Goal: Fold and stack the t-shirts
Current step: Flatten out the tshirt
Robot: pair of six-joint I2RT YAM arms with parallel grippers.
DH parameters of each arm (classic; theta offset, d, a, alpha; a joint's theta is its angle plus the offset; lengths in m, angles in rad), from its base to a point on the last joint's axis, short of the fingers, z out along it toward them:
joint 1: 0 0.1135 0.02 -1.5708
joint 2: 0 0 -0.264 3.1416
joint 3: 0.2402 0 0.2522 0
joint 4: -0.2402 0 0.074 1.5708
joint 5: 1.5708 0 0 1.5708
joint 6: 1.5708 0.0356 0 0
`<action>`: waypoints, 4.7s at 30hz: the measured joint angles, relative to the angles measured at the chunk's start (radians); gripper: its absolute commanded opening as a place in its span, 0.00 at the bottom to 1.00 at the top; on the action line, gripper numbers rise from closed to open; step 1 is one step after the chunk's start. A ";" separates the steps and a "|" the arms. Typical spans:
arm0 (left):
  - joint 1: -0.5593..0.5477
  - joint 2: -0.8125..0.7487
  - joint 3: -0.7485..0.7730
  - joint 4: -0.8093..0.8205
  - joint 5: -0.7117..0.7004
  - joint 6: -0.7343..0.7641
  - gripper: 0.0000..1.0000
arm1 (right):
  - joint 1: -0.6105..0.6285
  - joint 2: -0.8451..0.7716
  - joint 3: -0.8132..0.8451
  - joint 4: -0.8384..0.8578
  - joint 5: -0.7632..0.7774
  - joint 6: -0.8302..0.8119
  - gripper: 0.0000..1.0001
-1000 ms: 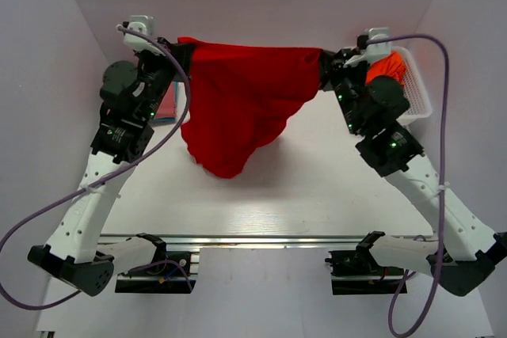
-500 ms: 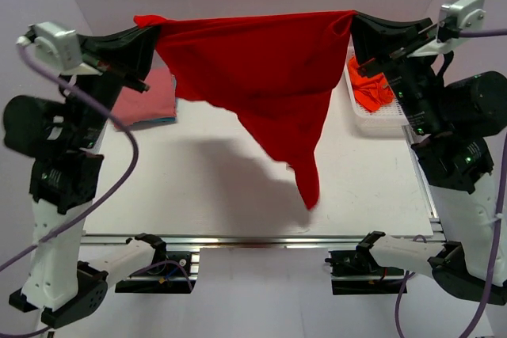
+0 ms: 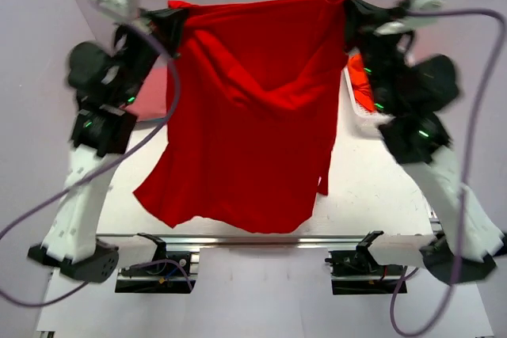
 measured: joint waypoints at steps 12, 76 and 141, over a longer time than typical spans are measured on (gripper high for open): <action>0.039 0.626 -0.150 0.101 -0.268 -0.016 0.00 | -0.145 0.598 -0.153 0.162 0.310 0.030 0.00; -0.014 0.650 -0.637 -0.105 -0.023 -0.281 1.00 | -0.129 0.080 -1.233 -0.216 -0.700 0.587 0.90; 0.221 0.719 -0.611 -0.050 -0.218 -0.297 0.00 | -0.150 0.494 -0.524 -0.519 -0.247 0.413 0.90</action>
